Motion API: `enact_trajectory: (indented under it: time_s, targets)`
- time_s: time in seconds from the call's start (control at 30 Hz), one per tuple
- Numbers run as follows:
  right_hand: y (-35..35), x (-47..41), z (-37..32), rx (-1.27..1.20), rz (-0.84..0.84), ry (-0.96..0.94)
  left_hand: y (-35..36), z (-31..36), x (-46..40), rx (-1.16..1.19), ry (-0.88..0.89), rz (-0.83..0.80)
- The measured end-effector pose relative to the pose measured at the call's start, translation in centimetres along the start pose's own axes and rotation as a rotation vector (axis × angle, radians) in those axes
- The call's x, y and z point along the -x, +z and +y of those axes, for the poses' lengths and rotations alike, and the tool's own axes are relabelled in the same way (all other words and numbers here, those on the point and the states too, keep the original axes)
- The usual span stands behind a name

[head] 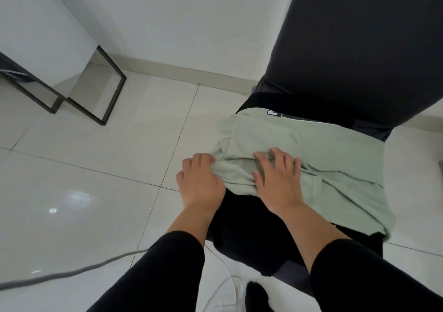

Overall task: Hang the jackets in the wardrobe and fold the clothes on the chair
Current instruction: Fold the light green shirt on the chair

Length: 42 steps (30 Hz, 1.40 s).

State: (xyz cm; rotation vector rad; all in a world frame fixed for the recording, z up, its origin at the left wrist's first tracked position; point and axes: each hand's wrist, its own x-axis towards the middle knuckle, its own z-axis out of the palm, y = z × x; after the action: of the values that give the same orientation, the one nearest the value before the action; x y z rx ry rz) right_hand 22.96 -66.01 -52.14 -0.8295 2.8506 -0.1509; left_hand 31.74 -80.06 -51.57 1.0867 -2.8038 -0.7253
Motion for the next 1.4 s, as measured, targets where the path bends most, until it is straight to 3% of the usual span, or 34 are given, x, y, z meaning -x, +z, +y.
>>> enact_trajectory:
  time_s: [0.17, 0.27, 0.47, 0.57, 0.67, 0.77, 0.93, 1.13, 1.2, 1.27, 1.4]
  targets:
    - [-0.2, 3.1, 3.0, -0.018, 0.011, 0.157, 0.9, 2.8, 1.8, -0.115, 0.496, -0.176]
    - [-1.1, 4.2, 4.5, -0.071, -0.038, 0.242, 1.7, 4.2, 2.2, -0.276, 0.508, -0.292]
    - [-1.9, 6.6, 5.6, 0.004, -0.051, 0.313, 0.3, 2.6, 3.7, -0.319, 0.582, -0.164]
    - [-1.9, 7.0, 5.0, 0.068, -0.069, 0.237, -0.6, 0.2, 4.2, -0.279, 0.624, -0.095]
    - [-2.3, 6.7, 4.2, 0.096, -0.028, 0.094, -1.5, -1.4, 4.7, -0.272, 0.606, -0.054]
    - [-2.5, 7.4, 3.4, 0.008, -0.143, -0.062, -2.1, -2.2, 5.5, -0.242, 0.545, -0.04]
    - [-1.9, 8.7, 2.1, -0.157, -0.14, -0.082, -2.5, -1.7, 5.9, -0.131, 0.322, 0.029]
    - [-2.0, 8.3, 0.8, -0.135, -0.289, -0.118, -2.8, -5.6, 6.6, -0.311, 0.282, -0.303]
    - [-2.0, 8.3, 0.5, -0.214, -0.311, -0.075, -2.8, -5.9, 7.0, -0.302, 0.299, -0.285]
    - [-2.2, 7.9, 0.3, -0.449, -0.269, 0.043, -3.0, -5.4, 6.9, -0.232, 0.328, -0.203]
    - [-2.8, 5.7, -0.2, -0.89, -0.018, 0.276, -3.8, -3.7, 5.3, 0.006, 0.292, -0.09]
